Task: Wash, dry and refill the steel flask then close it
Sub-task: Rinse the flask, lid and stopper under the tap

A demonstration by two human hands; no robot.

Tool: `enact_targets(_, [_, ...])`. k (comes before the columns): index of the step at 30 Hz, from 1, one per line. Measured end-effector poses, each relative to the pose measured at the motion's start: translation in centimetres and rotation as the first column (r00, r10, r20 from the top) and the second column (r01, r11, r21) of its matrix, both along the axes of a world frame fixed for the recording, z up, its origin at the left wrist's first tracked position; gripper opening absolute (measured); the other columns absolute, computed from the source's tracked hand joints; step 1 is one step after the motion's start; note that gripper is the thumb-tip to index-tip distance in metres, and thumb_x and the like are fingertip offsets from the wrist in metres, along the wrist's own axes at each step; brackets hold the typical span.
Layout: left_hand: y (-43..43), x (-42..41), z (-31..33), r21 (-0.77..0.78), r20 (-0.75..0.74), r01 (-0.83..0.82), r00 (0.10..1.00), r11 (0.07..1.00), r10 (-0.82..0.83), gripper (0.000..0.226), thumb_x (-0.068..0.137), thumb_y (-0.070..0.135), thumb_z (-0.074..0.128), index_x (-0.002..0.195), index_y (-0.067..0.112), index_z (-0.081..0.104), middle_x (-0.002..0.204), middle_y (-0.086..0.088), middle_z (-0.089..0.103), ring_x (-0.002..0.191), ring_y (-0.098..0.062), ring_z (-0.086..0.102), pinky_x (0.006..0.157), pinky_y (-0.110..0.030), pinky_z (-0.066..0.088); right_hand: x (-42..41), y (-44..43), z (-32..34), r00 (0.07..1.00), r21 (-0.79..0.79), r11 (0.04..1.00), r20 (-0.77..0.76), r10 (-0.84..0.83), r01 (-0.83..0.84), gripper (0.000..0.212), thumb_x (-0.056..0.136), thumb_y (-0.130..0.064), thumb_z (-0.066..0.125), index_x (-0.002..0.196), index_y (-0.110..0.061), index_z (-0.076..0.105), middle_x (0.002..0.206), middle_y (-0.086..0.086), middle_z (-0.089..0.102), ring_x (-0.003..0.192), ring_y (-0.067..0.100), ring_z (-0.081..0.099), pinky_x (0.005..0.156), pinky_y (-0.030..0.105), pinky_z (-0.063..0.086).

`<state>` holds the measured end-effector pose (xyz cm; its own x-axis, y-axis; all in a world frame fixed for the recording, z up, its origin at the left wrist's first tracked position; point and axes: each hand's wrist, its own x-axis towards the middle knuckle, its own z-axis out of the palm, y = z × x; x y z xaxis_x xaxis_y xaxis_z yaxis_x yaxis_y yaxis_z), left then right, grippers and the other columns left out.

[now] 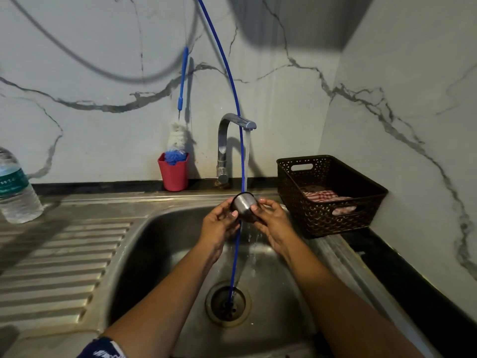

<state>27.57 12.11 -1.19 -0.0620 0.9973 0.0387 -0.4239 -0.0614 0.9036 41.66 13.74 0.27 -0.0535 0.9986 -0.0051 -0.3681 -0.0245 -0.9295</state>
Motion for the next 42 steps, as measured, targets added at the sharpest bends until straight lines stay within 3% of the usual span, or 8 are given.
enact_targets(6, [0.3, -0.2, -0.7, 0.104, -0.131, -0.020, 0.991, 0.994, 0.034, 0.032, 0.088, -0.009, 0.054, 0.099, 0.016, 0.069, 0.128, -0.003, 0.058, 0.121, -0.020, 0.053, 0.089, -0.029, 0.050, -0.1, -0.3, -0.2, 0.990, -0.046, 0.995, 0.110, 0.088, -0.084, 0.039, 0.083, 0.009, 0.059, 0.104, -0.022, 0.052, 0.120, 0.016, 0.058, 0.103, 0.029, 0.061, 0.077, 0.030, 0.055])
enact_targets(10, [0.4, 0.1, -1.0, 0.094, -0.139, -0.011, 0.990, 0.996, 0.024, 0.051, 0.087, -0.006, 0.058, 0.132, 0.019, 0.049, 0.129, -0.001, 0.057, 0.118, -0.016, 0.055, 0.097, -0.033, 0.048, -0.3, 0.1, -1.2, 0.977, 0.041, 0.998, 0.209, 0.041, -0.050, 0.046, 0.079, 0.004, 0.067, 0.111, -0.023, 0.048, 0.131, 0.013, 0.053, 0.118, 0.025, 0.053, 0.086, 0.031, 0.052])
enact_targets(17, [-0.3, -1.5, -0.3, 0.072, -0.384, 0.048, 0.923, 0.996, -0.017, 0.044, 0.082, -0.004, 0.067, 0.125, 0.001, 0.057, 0.117, -0.011, 0.066, 0.105, -0.018, 0.063, 0.089, -0.024, 0.052, 0.5, -0.7, -0.4, 0.919, 0.032, 0.986, 0.370, 0.138, -0.161, 0.054, 0.081, 0.010, 0.062, 0.129, -0.008, 0.046, 0.121, 0.004, 0.054, 0.115, 0.016, 0.050, 0.074, 0.014, 0.051])
enact_targets(23, [-2.6, -2.6, 3.3, -0.081, -0.296, -0.013, 0.955, 0.997, -0.012, 0.016, 0.086, 0.018, 0.069, 0.099, 0.009, 0.066, 0.080, -0.001, 0.073, 0.077, -0.018, 0.067, 0.063, -0.023, 0.055, -0.3, -2.6, 3.7, 0.869, 0.026, 0.986, 0.478, 0.131, -0.162, 0.043, 0.081, -0.012, 0.070, 0.120, -0.008, 0.051, 0.116, 0.016, 0.063, 0.089, 0.016, 0.064, 0.075, 0.023, 0.055])
enact_targets(31, [-6.9, -3.9, 5.8, -0.338, -0.162, -0.026, 0.986, 0.941, -0.031, 0.039, 0.085, 0.036, 0.068, 0.104, 0.002, 0.064, 0.075, -0.015, 0.072, 0.058, -0.018, 0.070, 0.048, -0.022, 0.053, -2.2, -7.6, 7.3, 0.717, 0.000, 0.973, 0.676, 0.169, -0.229, 0.044, 0.080, -0.020, 0.072, 0.118, -0.014, 0.052, 0.106, 0.001, 0.053, 0.099, 0.022, 0.057, 0.083, 0.037, 0.054])
enact_targets(34, [-8.7, -4.4, 6.7, -0.364, -0.275, -0.007, 0.956, 0.932, -0.100, 0.044, 0.090, 0.044, 0.059, 0.100, 0.002, 0.063, 0.067, -0.013, 0.071, 0.054, -0.018, 0.069, 0.046, -0.023, 0.052, -3.3, -9.2, 8.7, 0.685, 0.007, 0.978, 0.715, 0.141, -0.208, 0.043, 0.079, -0.024, 0.073, 0.115, -0.012, 0.053, 0.103, 0.006, 0.058, 0.093, 0.023, 0.062, 0.076, 0.035, 0.056])
enact_targets(38, [-9.9, -5.6, 8.6, -0.150, -0.547, -0.170, 0.835, 0.974, 0.062, 0.027, 0.093, 0.026, 0.060, 0.106, 0.003, 0.065, 0.079, -0.010, 0.066, 0.066, -0.019, 0.061, 0.067, -0.031, 0.050, -4.2, -10.1, 10.8, 0.580, 0.015, 0.979, 0.807, 0.110, -0.205, 0.037, 0.078, -0.034, 0.074, 0.099, -0.009, 0.059, 0.092, 0.010, 0.065, 0.080, 0.023, 0.067, 0.066, 0.034, 0.059])
enact_targets(42, [-12.2, -7.5, 12.0, 0.085, -0.612, -0.009, 0.789, 0.996, 0.059, 0.031, 0.087, 0.013, 0.067, 0.117, 0.016, 0.064, 0.105, -0.001, 0.069, 0.102, -0.018, 0.063, 0.083, -0.035, 0.051, -4.9, -10.6, 13.9, 0.566, 0.220, 0.948, 0.822, -0.055, -0.229, 0.033, 0.077, -0.039, 0.072, 0.097, -0.016, 0.060, 0.095, 0.005, 0.066, 0.082, 0.018, 0.064, 0.065, 0.031, 0.057])
